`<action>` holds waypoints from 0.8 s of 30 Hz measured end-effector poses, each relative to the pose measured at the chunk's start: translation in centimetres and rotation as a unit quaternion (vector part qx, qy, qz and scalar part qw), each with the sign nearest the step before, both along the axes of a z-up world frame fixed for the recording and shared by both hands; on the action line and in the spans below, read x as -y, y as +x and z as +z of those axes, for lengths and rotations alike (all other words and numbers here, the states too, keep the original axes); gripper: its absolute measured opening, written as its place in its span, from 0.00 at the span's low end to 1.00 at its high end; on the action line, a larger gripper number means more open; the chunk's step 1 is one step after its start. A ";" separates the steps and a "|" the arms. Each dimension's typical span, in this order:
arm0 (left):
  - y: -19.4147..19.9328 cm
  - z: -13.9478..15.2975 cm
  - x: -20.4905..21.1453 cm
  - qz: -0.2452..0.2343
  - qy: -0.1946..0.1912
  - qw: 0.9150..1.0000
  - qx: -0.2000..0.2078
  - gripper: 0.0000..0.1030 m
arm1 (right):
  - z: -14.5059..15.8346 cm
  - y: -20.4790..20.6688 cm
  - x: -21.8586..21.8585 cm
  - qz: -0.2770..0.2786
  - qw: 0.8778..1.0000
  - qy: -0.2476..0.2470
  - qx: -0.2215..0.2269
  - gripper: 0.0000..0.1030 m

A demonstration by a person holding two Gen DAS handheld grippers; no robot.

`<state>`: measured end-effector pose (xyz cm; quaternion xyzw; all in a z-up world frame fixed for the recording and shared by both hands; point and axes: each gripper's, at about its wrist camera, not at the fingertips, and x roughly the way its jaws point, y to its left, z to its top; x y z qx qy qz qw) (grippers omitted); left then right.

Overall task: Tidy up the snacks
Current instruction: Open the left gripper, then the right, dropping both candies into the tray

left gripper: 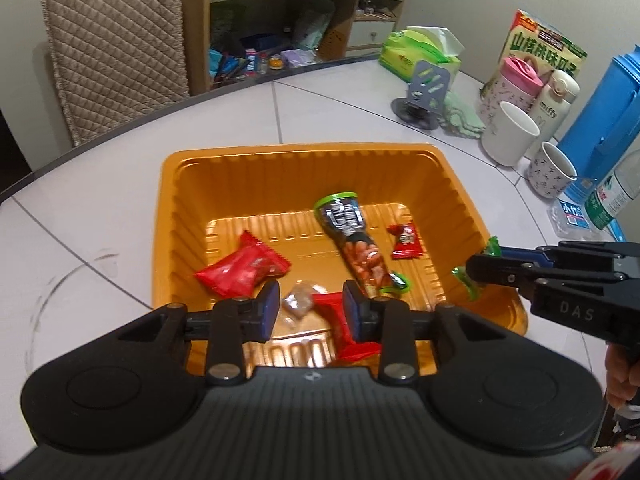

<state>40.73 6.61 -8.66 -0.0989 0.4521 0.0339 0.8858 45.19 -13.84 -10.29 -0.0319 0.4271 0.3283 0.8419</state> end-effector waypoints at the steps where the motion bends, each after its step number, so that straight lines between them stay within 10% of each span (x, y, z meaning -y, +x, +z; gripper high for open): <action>1: -0.2 0.0 -0.2 0.003 0.001 1.000 -0.001 0.31 | 0.0 0.0 -0.1 0.001 1.000 0.000 -0.001 0.16; 24: -1.5 0.8 -1.9 0.026 0.002 1.000 0.006 0.34 | -0.2 0.2 -3.0 0.016 1.000 0.003 -0.001 0.16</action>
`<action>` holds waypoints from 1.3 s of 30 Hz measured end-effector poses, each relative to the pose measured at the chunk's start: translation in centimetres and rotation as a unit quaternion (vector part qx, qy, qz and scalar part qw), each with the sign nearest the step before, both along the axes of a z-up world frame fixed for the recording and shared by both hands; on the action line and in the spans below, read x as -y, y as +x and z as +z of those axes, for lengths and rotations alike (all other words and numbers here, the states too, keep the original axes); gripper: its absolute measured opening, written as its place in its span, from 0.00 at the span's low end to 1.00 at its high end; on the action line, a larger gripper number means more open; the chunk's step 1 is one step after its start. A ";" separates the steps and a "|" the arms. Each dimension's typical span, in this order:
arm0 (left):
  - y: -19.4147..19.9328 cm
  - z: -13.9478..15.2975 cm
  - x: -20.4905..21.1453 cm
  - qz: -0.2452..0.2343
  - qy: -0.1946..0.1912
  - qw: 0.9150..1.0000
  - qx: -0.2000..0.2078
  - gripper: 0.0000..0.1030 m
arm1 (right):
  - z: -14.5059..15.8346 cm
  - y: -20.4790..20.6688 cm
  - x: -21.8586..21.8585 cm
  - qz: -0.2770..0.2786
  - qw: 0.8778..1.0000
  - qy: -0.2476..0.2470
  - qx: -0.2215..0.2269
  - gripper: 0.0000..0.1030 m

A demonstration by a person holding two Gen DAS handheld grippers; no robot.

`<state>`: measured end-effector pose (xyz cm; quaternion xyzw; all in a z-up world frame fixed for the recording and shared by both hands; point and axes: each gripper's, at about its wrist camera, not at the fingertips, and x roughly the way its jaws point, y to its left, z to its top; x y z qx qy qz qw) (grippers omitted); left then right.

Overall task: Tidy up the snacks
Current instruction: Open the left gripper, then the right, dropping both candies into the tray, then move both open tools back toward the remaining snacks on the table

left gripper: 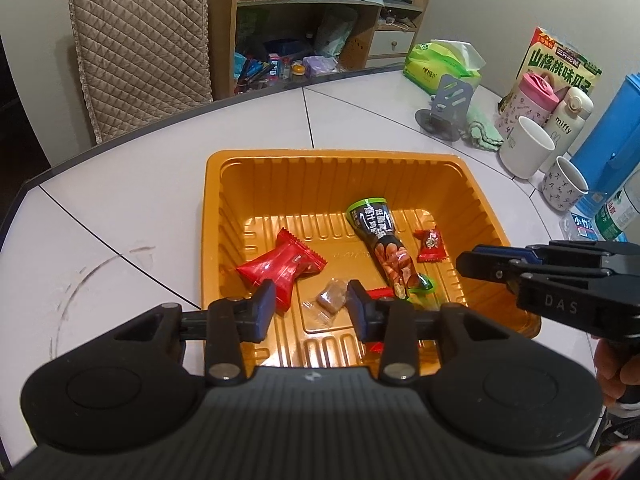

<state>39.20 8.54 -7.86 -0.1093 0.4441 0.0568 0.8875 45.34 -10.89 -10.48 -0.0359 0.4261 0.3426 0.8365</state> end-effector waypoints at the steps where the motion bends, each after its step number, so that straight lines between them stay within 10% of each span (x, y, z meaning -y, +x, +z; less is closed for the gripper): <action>1: 0.0 0.1 0.0 0.001 0.000 1.000 0.001 0.36 | 0.1 0.0 0.0 -0.001 1.000 0.001 0.000 0.16; 10: -0.7 0.9 0.2 0.006 0.001 1.000 0.005 0.50 | 0.9 -0.4 0.6 -0.005 1.000 0.005 0.005 0.20; 17: -2.5 2.4 0.4 0.011 0.016 1.000 0.019 0.65 | 2.2 -1.7 2.8 -0.029 0.999 0.027 0.019 0.58; 39: -13.1 5.9 -0.9 0.074 0.006 0.997 0.027 0.78 | 6.8 -7.4 9.7 -0.101 0.992 0.077 0.016 0.69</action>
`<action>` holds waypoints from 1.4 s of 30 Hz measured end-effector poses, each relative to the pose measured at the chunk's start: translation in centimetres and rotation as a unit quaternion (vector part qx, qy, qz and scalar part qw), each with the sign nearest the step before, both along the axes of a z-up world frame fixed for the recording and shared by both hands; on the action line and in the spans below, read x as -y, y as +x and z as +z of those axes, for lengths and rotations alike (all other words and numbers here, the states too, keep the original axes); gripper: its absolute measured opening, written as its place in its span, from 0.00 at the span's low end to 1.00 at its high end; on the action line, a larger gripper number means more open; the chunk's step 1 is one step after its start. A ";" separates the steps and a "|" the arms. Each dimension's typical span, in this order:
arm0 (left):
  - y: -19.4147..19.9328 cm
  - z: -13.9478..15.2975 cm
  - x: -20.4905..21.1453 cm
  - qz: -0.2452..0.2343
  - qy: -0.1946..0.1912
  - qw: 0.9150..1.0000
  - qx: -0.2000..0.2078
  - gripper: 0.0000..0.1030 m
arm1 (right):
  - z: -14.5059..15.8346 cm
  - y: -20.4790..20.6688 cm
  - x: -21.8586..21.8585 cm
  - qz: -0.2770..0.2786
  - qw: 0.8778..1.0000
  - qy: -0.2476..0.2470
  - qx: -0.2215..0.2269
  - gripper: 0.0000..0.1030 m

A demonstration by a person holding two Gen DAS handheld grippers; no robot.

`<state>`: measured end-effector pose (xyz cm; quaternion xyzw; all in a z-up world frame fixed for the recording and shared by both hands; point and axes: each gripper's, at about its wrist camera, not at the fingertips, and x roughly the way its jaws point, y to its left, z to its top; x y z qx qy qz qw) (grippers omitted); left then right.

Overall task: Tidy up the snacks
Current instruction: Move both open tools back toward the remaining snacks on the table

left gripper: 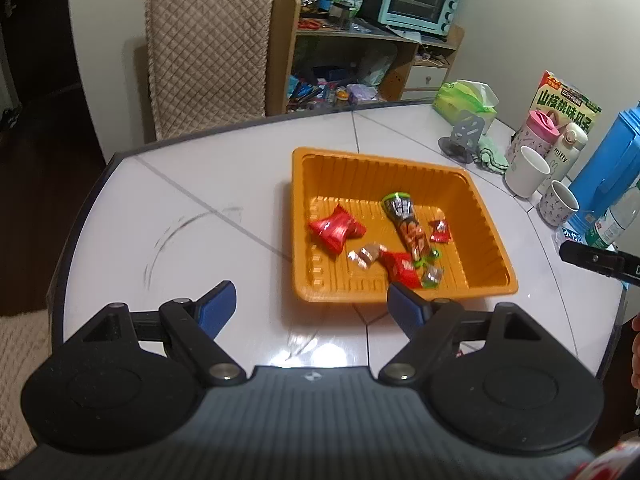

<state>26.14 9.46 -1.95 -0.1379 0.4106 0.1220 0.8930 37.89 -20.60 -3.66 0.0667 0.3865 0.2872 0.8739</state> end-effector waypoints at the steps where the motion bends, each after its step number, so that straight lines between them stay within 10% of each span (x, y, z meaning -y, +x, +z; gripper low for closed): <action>1: -0.5 0.0 0.0 0.002 -0.001 1.000 -0.001 0.78 | 0.0 -0.4 0.1 0.000 1.000 0.000 -0.002 0.69; 42: -10.9 -6.8 4.2 -0.033 -0.055 0.994 -0.086 0.78 | -9.8 -14.3 -5.0 0.072 0.983 -0.078 -0.149 0.69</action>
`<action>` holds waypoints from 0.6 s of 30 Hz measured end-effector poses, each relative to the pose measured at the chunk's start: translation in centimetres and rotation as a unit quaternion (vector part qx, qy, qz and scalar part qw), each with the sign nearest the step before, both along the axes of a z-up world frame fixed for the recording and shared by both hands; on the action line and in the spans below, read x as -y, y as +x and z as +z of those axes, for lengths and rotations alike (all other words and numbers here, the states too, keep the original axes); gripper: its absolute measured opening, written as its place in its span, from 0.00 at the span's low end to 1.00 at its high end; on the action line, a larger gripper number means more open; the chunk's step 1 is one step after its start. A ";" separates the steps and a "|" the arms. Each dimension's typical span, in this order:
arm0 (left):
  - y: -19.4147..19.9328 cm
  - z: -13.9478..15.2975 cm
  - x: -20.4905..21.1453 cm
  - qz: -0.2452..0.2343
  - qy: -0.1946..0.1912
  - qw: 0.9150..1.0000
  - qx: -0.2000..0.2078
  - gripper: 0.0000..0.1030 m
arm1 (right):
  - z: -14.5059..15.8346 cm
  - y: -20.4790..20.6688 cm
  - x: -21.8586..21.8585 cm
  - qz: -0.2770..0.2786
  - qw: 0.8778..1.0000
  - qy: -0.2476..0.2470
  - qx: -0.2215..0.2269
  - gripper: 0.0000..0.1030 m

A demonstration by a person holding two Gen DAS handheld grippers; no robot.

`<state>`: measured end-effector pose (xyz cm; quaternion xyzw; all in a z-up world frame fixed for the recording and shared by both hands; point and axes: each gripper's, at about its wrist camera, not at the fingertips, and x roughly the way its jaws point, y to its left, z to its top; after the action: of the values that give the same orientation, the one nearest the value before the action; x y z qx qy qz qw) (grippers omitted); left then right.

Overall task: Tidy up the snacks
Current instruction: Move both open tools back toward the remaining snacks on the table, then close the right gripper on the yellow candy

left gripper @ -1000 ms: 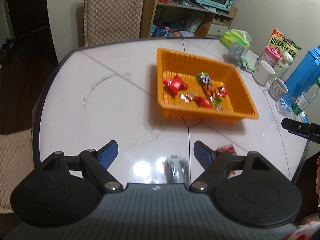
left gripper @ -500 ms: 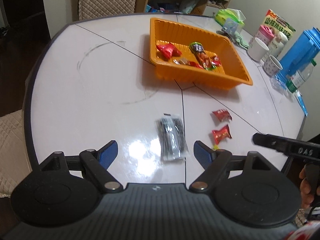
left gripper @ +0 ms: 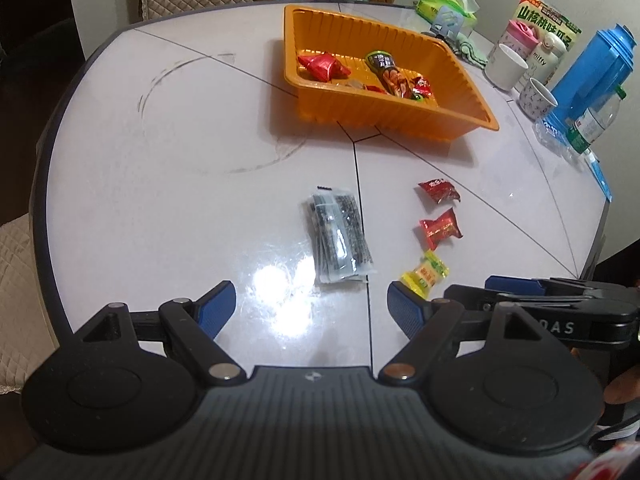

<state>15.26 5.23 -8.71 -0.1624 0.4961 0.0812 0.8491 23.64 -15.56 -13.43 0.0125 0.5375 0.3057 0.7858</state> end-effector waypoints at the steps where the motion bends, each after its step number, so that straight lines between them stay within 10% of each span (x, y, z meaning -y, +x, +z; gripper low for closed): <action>1: 0.0 -0.1 -0.1 0.000 0.000 1.000 -0.001 0.78 | -0.2 0.0 -0.2 0.000 1.000 -0.001 0.001 0.69; 18: 0.6 -1.2 -1.7 0.006 0.000 1.000 -0.004 0.78 | -2.3 0.3 -3.7 0.015 0.999 -0.042 0.018 0.42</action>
<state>15.86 6.97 -9.94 -0.1650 0.4982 0.0876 0.8467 23.97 -11.87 -15.74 -0.0336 0.5357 0.2948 0.7906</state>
